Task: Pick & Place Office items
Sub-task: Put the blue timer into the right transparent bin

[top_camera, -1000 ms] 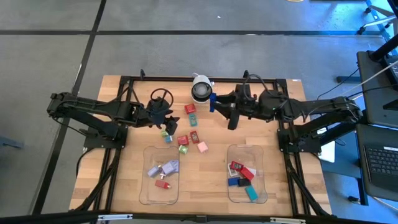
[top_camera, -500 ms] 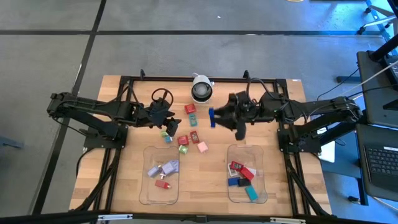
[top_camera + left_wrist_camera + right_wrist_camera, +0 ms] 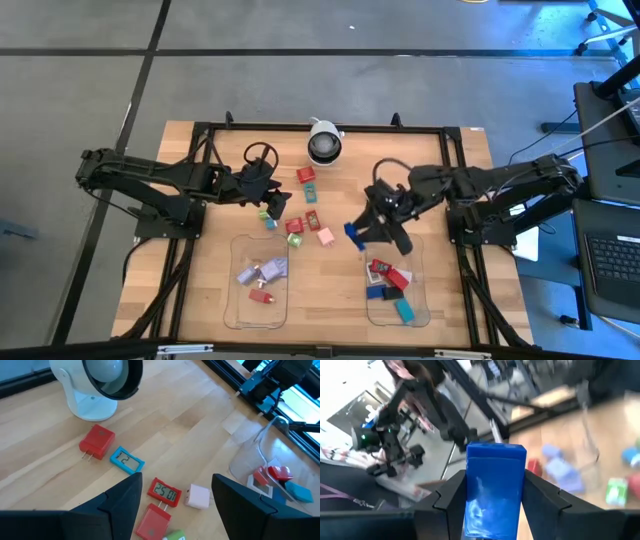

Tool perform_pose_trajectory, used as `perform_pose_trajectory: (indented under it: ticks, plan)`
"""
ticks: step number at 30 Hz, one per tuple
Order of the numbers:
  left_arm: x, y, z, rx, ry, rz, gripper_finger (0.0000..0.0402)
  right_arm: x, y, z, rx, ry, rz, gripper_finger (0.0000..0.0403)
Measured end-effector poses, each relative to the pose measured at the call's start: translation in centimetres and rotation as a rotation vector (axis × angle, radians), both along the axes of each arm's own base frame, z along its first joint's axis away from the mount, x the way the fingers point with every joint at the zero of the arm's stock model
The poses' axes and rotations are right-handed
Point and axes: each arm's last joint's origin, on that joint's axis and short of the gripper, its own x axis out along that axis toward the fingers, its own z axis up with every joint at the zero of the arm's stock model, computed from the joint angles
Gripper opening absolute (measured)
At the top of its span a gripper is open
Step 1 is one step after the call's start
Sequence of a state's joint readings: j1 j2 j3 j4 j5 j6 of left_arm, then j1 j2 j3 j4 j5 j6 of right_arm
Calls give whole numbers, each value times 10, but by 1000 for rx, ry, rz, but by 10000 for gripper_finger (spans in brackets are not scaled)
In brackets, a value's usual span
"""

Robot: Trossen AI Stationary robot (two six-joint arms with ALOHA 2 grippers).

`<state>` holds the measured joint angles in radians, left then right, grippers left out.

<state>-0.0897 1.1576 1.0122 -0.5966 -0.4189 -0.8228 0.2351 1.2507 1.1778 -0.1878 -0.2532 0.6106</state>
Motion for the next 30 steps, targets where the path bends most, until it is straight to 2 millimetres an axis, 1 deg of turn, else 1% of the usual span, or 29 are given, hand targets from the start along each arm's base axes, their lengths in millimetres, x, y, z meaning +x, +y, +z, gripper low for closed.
perform_pose_trajectory:
  ticks: [7,12,18,23,27,30]
  plan:
    - [1,-1,0,-17,-4,-26,237,-14,25,-15,30,210,27,162]
    - [1,-3,0,-50,-20,-5,237,-28,44,-26,49,376,19,162]
    - [0,-10,1,-115,-52,28,237,-44,67,-37,48,522,-10,162]
    - [0,-18,2,-148,-84,40,237,-49,81,-62,-33,693,-105,162]
    - [1,-26,4,-170,-129,43,237,-45,92,-89,-120,855,-151,162]
    - [2,-32,7,-172,-164,30,237,-38,100,-110,-170,940,-155,162]
